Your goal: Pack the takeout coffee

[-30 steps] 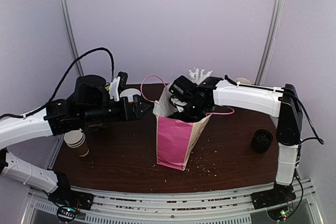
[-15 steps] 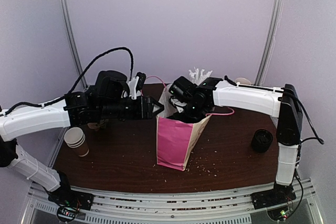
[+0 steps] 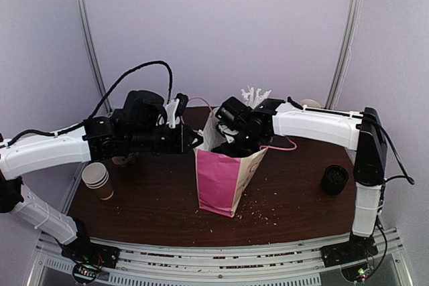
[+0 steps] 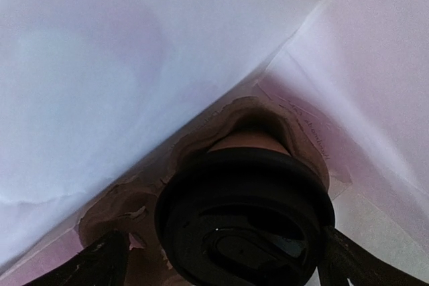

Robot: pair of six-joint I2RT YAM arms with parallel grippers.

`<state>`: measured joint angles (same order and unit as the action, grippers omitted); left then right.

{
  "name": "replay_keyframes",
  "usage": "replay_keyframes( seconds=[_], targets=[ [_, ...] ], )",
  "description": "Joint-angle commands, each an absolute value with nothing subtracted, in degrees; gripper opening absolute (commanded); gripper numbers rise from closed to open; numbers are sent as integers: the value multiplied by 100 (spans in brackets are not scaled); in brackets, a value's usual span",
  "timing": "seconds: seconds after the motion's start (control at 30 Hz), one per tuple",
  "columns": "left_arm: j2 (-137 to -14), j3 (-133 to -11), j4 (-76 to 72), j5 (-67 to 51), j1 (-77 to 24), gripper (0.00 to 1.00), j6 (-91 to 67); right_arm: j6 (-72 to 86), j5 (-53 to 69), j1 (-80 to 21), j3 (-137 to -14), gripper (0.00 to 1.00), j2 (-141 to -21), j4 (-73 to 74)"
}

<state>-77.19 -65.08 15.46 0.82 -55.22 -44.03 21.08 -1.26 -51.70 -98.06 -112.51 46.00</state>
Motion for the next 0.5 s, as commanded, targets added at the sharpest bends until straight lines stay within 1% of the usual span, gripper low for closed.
replay_keyframes(
  seconds=[0.0, 0.47],
  targets=[
    [-7835, -6636, 1650, 228, -5494, 0, -4264, 2218, -162, -5198, -9879, 100, -10860, 4568],
    [-7989, -6671, 1807, 303, -5493, 0, -4237, 2285, -219, -5202, -10186, 100, -10455, 4694]
  ],
)
